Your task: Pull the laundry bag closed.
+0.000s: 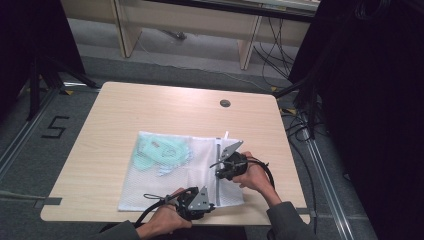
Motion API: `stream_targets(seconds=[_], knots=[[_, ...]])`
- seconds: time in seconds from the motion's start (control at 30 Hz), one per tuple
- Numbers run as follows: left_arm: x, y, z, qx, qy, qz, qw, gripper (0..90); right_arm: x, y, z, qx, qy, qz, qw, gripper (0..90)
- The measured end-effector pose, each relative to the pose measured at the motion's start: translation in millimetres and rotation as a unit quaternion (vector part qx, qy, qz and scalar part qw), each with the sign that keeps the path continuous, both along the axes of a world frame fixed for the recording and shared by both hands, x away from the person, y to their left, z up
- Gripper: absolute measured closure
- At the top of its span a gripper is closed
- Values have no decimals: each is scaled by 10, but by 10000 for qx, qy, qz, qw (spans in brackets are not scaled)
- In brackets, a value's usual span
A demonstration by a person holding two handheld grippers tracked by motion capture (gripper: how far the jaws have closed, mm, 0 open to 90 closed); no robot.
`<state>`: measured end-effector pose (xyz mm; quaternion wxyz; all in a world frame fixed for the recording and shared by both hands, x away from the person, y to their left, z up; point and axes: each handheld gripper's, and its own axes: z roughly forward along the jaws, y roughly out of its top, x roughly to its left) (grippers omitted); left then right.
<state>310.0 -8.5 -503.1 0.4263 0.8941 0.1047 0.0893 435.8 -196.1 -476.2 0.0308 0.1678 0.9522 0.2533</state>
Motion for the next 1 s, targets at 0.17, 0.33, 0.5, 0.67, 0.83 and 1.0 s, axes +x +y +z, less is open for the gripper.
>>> stream_targets(seconds=[0.17, 0.33, 0.5, 0.67, 0.83, 1.0], knots=[[3, 1, 8, -6, -33, 21, 10000, 885, 25, 8, 1, 3, -31, -68, 10000, 863], [3, 9, 6, 39, -32, -20, 10000, 886, 46, 12, -4, -3, 14, -72, 10000, 864], [7, 7, 8, 40, -41, -31, 10000, 886, 70, 9, -11, -8, -3, -86, 10000, 863], [-8, 5, 5, -18, -11, -19, 10000, 886, 102, 13, -3, -4, -34, -152, 9999, 863], [-3, 6, 9, -18, 20, -34, 10000, 887, 128, 16, -7, -22, -11, -152, 9999, 863], [-17, 0, 5, -15, 10, -58, 10000, 886, 159, 14, -2, -42, -88, -192, 9998, 863]])
